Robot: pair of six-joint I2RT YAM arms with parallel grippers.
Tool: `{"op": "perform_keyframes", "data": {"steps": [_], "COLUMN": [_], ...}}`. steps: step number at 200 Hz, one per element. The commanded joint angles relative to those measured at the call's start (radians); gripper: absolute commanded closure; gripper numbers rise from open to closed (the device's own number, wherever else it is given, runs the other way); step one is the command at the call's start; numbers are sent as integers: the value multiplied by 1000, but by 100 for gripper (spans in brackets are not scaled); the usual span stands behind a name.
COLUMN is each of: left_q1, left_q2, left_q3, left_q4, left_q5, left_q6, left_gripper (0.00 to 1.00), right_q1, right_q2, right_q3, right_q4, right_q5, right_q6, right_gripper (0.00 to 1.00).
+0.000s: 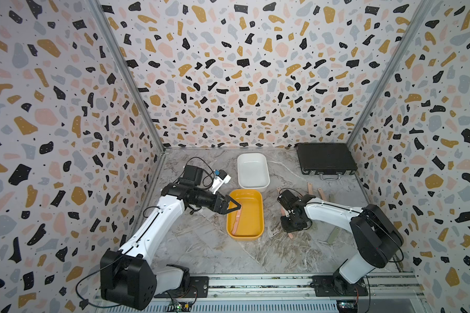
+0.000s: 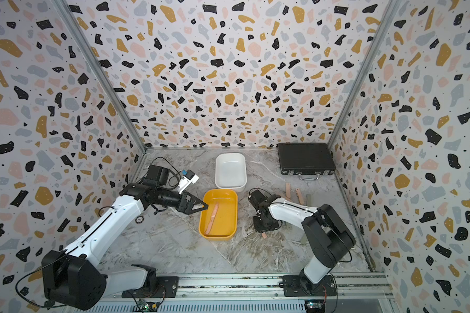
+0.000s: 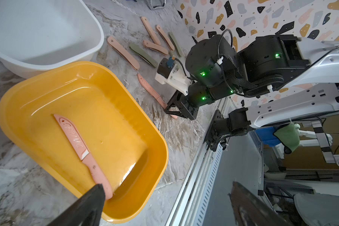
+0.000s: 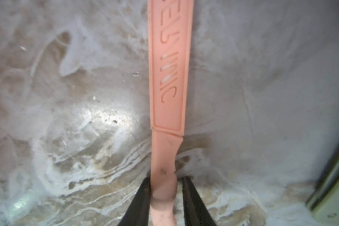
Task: Place the fruit knives into the storage box by color
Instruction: Pick up the fruit knife from the center of the board.
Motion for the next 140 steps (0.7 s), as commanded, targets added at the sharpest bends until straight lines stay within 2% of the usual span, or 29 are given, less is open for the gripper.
{"op": "perform_keyframes", "data": {"steps": [1, 82, 140], "left_q1": [10, 29, 95], "left_q2": [-5, 1, -10], "left_q3": [-10, -7, 3], "left_q4": [5, 3, -4], "left_q5": [4, 6, 19], "left_q6": [26, 20, 11], "left_gripper": [0, 0, 0], "right_q1": [8, 14, 14], "right_q2": [35, 15, -23], "right_q3": [6, 31, 101], "right_q4": [-40, -61, -108], "right_q5": [16, 17, -3], "right_q6": [-2, -14, -26], "right_gripper": [71, 79, 80]}}
